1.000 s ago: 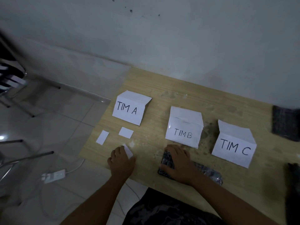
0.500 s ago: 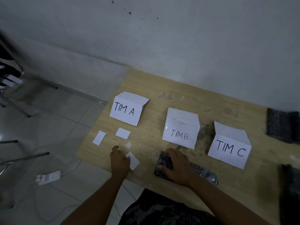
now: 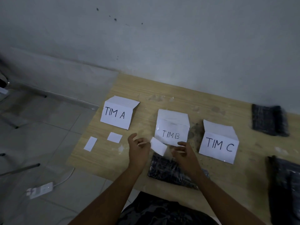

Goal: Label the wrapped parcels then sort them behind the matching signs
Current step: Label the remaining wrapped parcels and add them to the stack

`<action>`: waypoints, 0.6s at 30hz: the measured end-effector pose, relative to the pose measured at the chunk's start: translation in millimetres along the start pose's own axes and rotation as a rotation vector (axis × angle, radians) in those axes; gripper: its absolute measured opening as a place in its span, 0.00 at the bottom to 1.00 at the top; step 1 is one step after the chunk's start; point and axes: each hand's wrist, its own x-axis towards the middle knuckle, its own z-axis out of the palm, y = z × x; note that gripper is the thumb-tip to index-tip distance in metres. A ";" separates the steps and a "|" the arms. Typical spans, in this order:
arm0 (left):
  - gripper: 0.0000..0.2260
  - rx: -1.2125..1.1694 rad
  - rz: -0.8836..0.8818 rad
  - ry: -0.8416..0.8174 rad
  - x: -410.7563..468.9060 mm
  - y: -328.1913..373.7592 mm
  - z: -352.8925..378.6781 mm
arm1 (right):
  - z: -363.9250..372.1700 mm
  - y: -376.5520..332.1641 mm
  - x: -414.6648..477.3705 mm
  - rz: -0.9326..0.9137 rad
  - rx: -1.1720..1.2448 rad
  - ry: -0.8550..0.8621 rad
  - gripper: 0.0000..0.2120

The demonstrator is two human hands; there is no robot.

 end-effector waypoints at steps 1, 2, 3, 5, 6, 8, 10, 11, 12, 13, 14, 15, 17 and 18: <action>0.25 -0.028 -0.032 -0.039 -1.8 2.2 7.3 | -5.1 0.2 -4.9 -0.065 -0.039 -0.023 0.22; 0.26 -0.048 -0.065 -0.075 -3.7 4.0 14.8 | -10.5 0.8 -9.7 -0.141 -0.107 -0.047 0.27; 0.27 -0.050 -0.095 -0.107 -5.8 5.0 21.2 | -15.6 2.4 -13.4 -0.233 -0.188 -0.067 0.31; 0.27 -0.054 -0.141 -0.160 -9.2 6.3 33.8 | -25.8 8.8 -19.8 -0.417 -0.348 -0.079 0.34; 0.26 -0.059 -0.165 -0.178 -10.5 6.6 40.5 | -31.8 12.4 -23.0 -0.480 -0.412 -0.075 0.36; 0.25 -0.091 -0.213 -0.188 -11.9 8.5 47.0 | -37.7 16.6 -28.8 -0.511 -0.496 -0.110 0.41; 0.24 -0.100 -0.255 -0.204 -13.0 10.0 53.0 | -42.8 21.0 -38.1 -0.461 -0.516 -0.158 0.46; 0.24 -0.086 -0.277 -0.223 -13.9 10.2 55.9 | -44.6 25.1 -42.4 -0.443 -0.504 -0.154 0.44; 0.23 -0.068 -0.297 -0.245 -13.1 9.8 57.9 | -45.2 28.9 -45.0 -0.430 -0.467 -0.117 0.38; 0.22 -0.048 -0.316 -0.273 -12.8 9.5 59.0 | -45.0 33.0 -46.8 -0.424 -0.410 -0.047 0.28; 0.20 -0.021 -0.327 -0.307 -11.8 8.2 59.4 | -44.5 36.0 -47.9 -0.420 -0.360 0.045 0.17; 0.18 0.009 -0.323 -0.343 -12.2 8.8 59.9 | -44.9 36.7 -48.0 -0.398 -0.324 0.124 0.08; 0.15 0.101 -0.282 -0.396 -13.4 8.7 60.0 | -48.1 38.7 -46.4 -0.289 -0.265 0.198 0.04; 0.17 0.160 -0.259 -0.425 -13.9 8.6 58.5 | -49.9 40.8 -45.1 -0.219 -0.220 0.201 0.08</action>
